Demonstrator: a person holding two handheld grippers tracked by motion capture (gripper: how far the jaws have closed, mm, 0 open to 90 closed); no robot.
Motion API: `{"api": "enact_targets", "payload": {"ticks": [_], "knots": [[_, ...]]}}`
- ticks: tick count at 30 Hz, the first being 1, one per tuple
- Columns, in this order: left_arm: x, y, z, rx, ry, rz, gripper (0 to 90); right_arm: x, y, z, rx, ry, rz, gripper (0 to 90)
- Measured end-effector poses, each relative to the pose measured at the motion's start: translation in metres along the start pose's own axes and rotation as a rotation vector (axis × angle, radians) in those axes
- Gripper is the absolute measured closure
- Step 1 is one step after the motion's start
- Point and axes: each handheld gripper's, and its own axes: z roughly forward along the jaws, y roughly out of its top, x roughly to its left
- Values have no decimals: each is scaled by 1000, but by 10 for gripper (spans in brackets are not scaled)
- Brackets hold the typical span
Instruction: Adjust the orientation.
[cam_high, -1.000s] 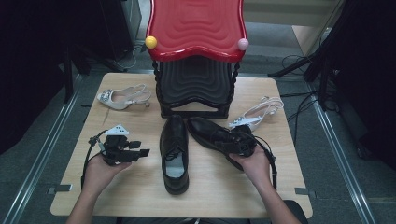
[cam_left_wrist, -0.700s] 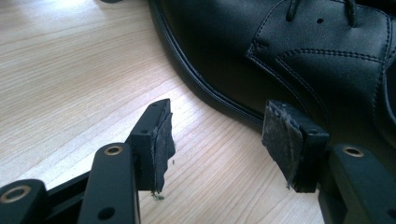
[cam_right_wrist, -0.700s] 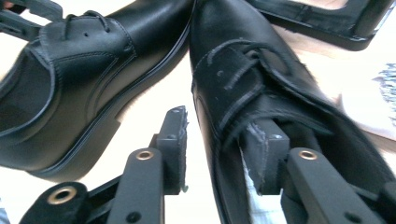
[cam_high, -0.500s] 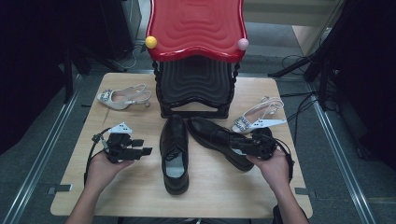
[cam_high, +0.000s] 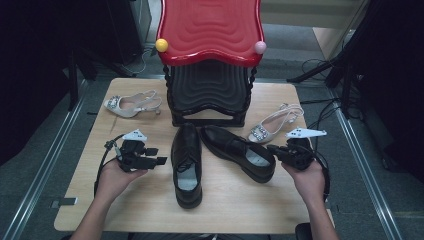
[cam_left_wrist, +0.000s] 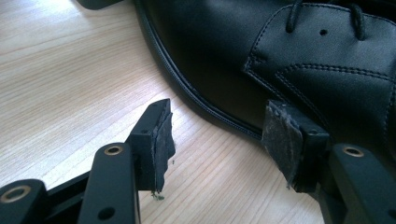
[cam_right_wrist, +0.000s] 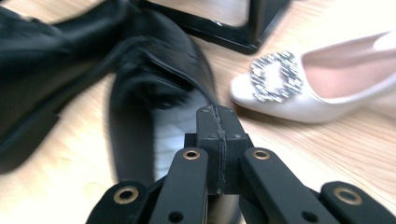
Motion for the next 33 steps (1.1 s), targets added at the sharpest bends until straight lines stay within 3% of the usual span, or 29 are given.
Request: {"api": "enact_targets", "payload": {"ticks": [4,7,9,12,15,20,33], "knots": [[1,1,2,5,-4,1,429,-8,-3,3,0,-10,3,900],[0,1,2,3,-7,2,429,-12,-4,5,21,-55,-9,900],[0,1,2,3,-6,0,429,-17,-6,7,33,-58,5,900],[0,2,3,3,-8,0,429,-18,-8,10,55,-27,19,900],[0,2,4,5,-9,1,429,-14,-8,10,60,-35,3,900],[0,3,5,1,-15,2,429,-10,-11,10,68,6,0,900],[4,8,9,19,-21,7,430,14,-20,7,88,73,-7,900]]}}
